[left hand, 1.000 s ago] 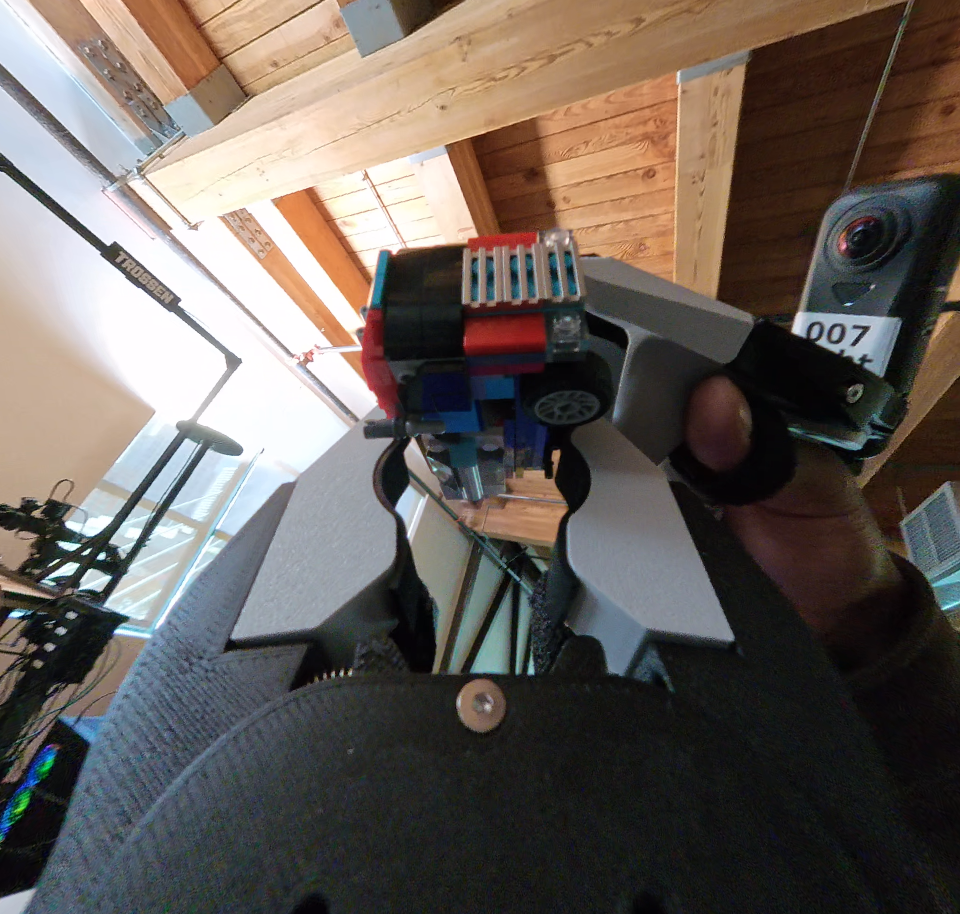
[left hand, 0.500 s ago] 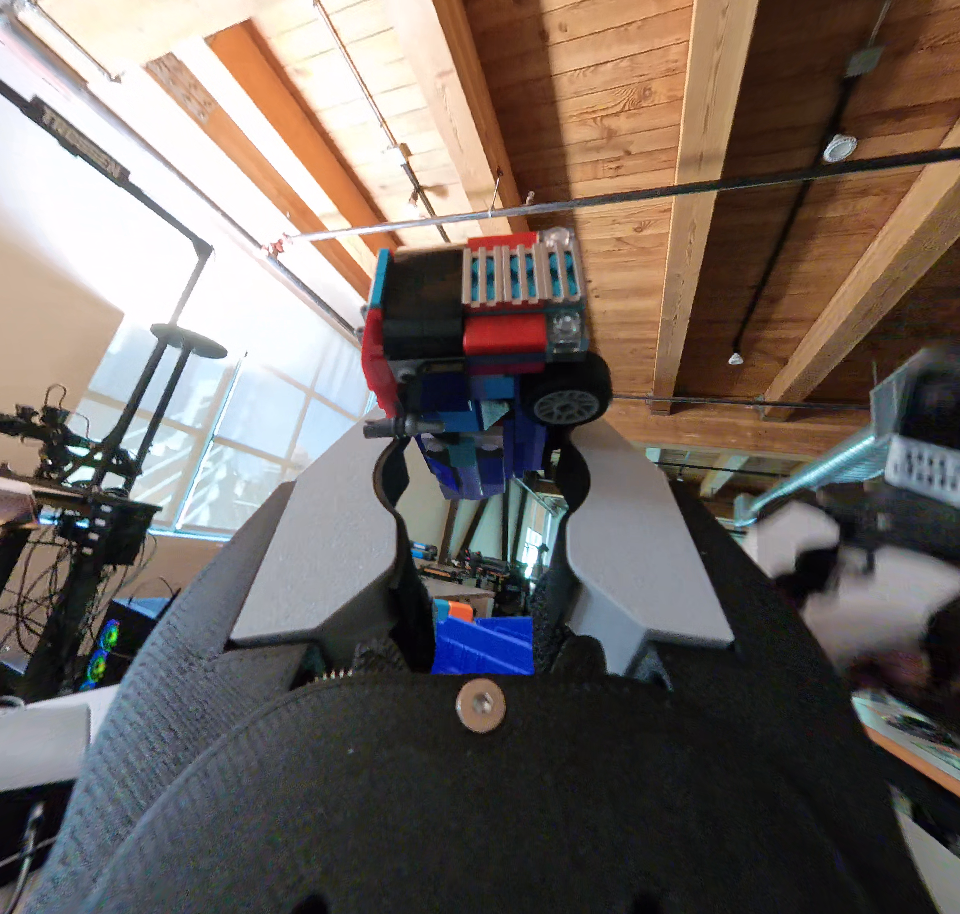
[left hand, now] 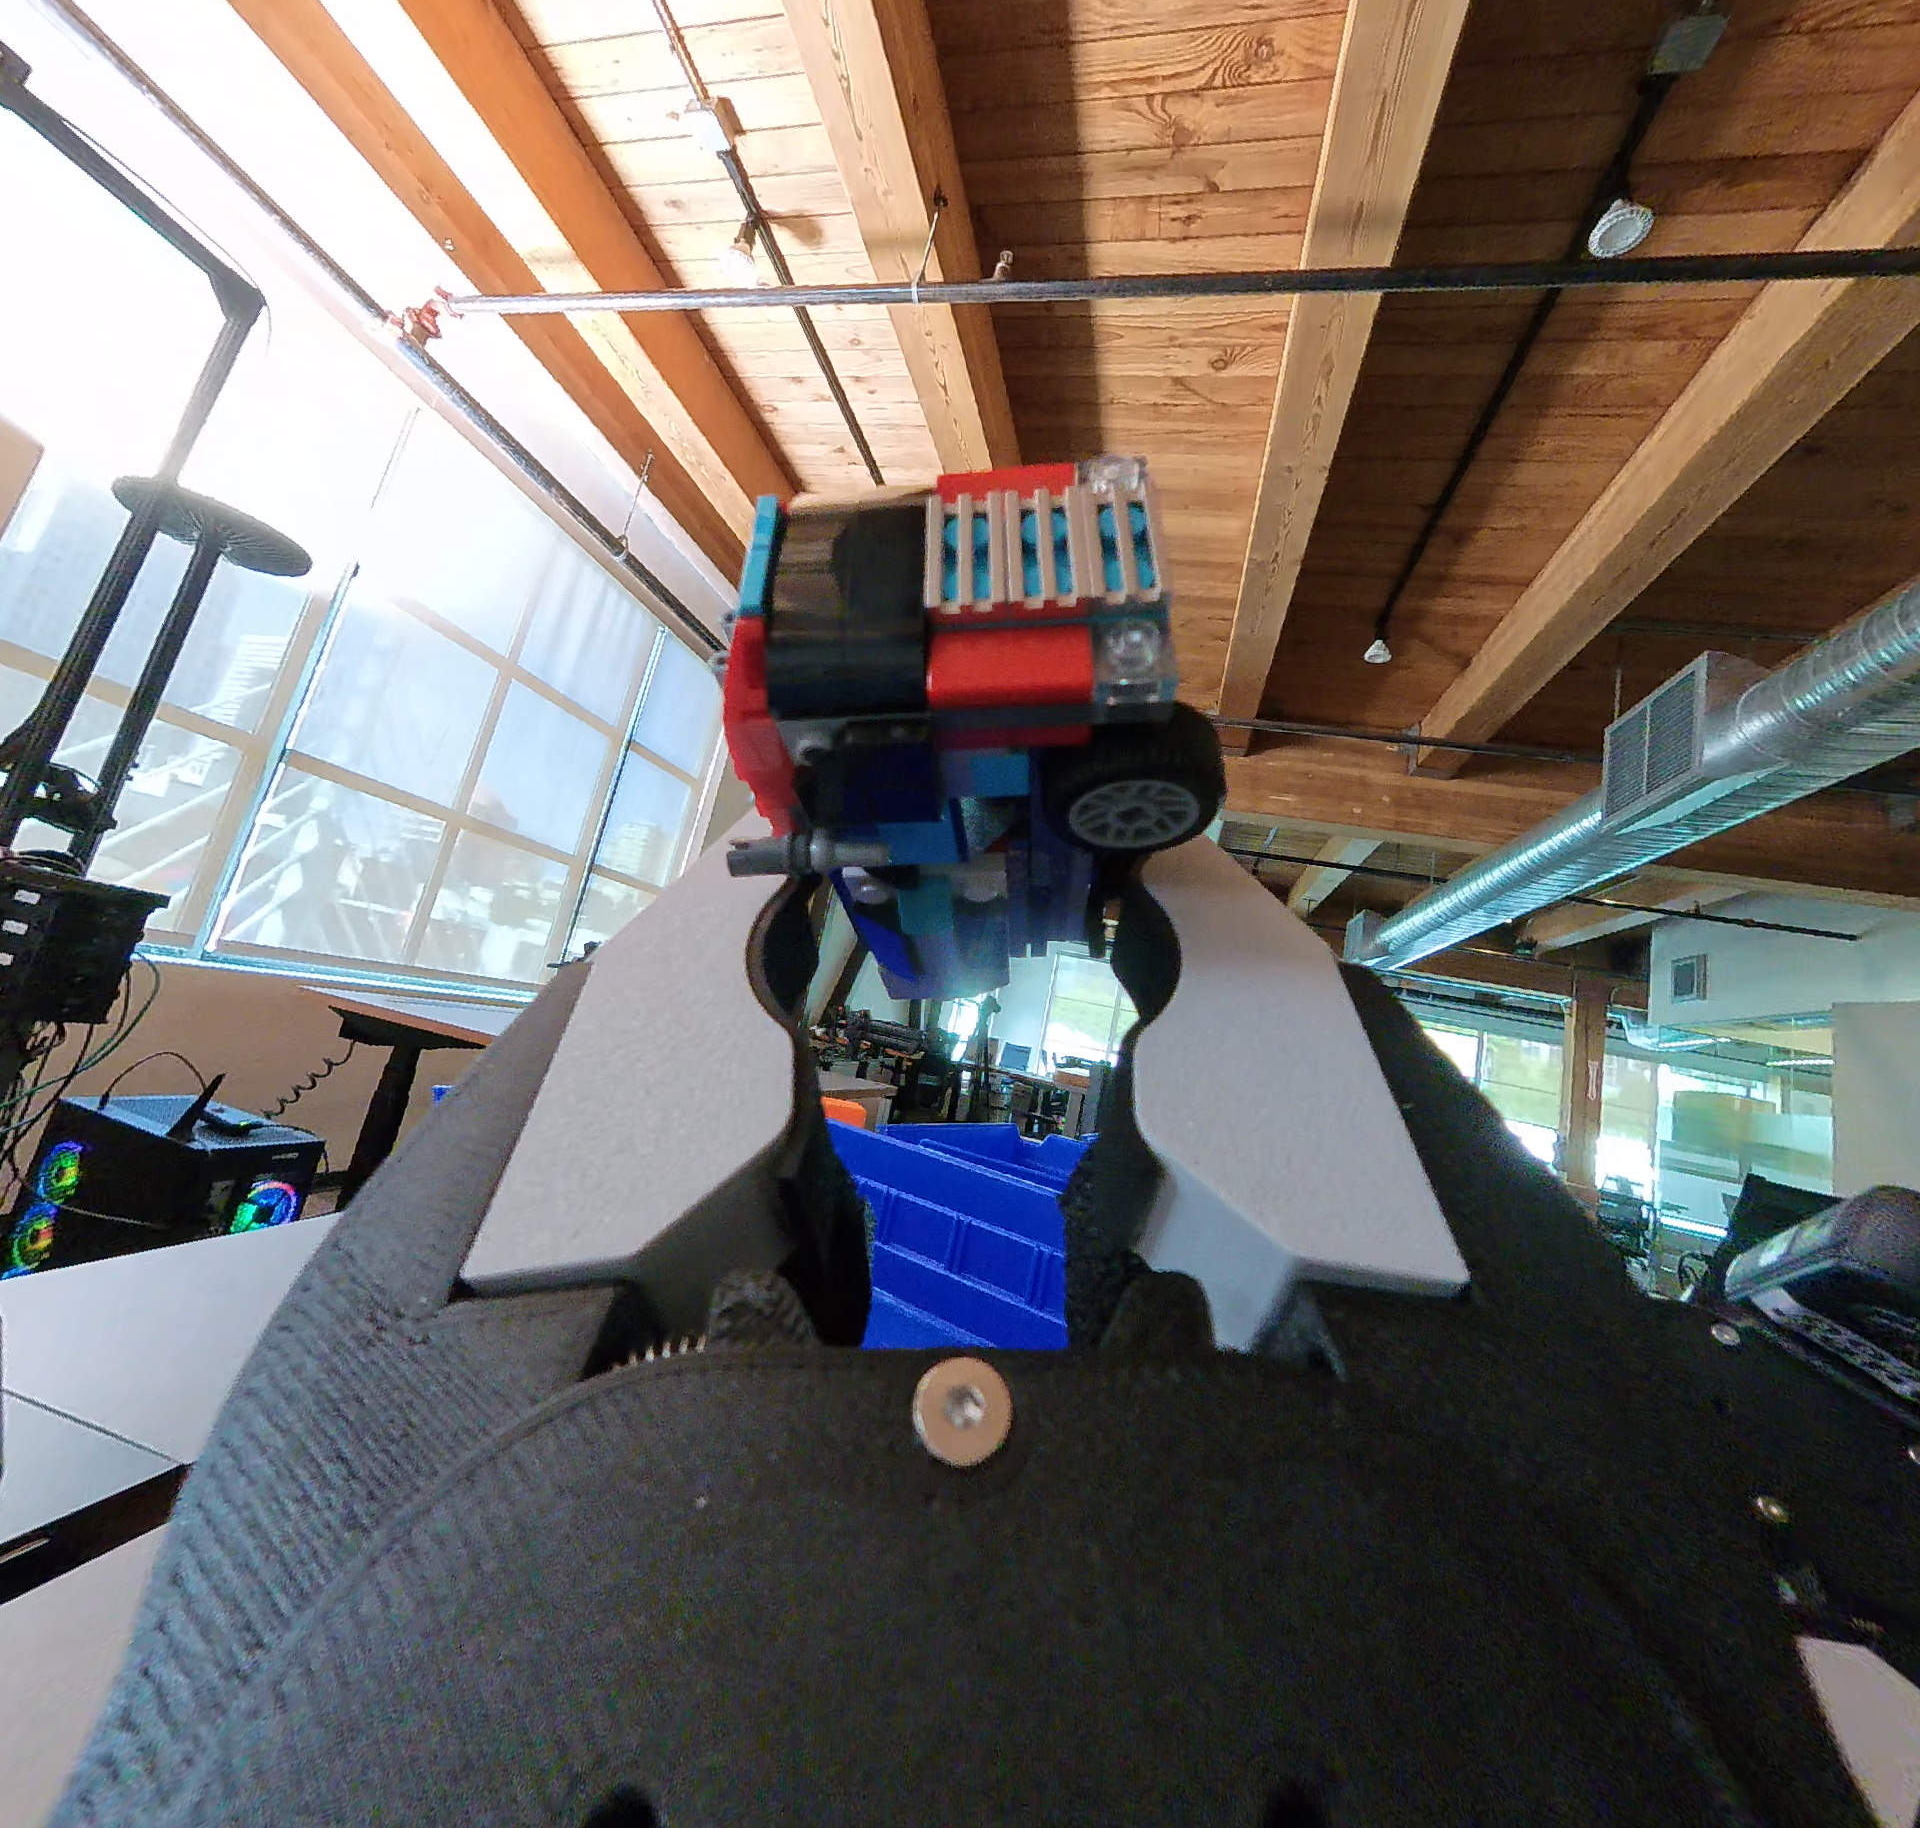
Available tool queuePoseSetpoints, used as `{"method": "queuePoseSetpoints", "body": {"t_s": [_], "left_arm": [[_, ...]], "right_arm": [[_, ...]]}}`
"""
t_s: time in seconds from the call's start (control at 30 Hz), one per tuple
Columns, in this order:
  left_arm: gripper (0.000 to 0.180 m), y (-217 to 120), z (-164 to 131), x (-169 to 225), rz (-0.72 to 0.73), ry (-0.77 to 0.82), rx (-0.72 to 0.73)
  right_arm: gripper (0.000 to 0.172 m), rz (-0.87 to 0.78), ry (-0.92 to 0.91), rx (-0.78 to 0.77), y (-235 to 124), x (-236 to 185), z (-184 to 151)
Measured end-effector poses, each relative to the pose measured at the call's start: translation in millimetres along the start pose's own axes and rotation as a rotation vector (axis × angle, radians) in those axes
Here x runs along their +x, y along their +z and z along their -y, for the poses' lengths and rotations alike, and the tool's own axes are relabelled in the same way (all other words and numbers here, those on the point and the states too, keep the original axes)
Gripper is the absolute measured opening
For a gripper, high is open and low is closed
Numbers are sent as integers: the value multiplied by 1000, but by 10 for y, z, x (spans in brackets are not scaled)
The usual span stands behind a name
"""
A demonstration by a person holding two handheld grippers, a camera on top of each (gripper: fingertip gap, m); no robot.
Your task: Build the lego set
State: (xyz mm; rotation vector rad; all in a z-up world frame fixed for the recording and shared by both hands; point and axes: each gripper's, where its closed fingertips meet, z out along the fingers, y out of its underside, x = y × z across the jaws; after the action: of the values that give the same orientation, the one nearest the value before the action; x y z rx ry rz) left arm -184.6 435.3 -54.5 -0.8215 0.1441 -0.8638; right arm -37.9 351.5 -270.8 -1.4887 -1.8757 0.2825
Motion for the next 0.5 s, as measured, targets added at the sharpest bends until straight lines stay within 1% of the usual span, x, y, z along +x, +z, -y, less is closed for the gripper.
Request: {"method": "queuePoseSetpoints", "body": {"t_s": [0.13, 0.2, 0.37, 0.5], "left_arm": [[57, 3, -2, 10, -20, -10, 1], [57, 3, -4, 24, -32, -23, 5], [57, 8, 0, 92, -77, -43, 14], [57, 13, -4, 134, -103, -54, 18]], "right_arm": [[27, 25, -1, 8, -56, -15, -12], [29, 44, 6, 20, -93, -17, -3], [29, 100, 93, 69, -231, 13, 40], [28, 176, 199, 35, -207, -45, -80]]}}
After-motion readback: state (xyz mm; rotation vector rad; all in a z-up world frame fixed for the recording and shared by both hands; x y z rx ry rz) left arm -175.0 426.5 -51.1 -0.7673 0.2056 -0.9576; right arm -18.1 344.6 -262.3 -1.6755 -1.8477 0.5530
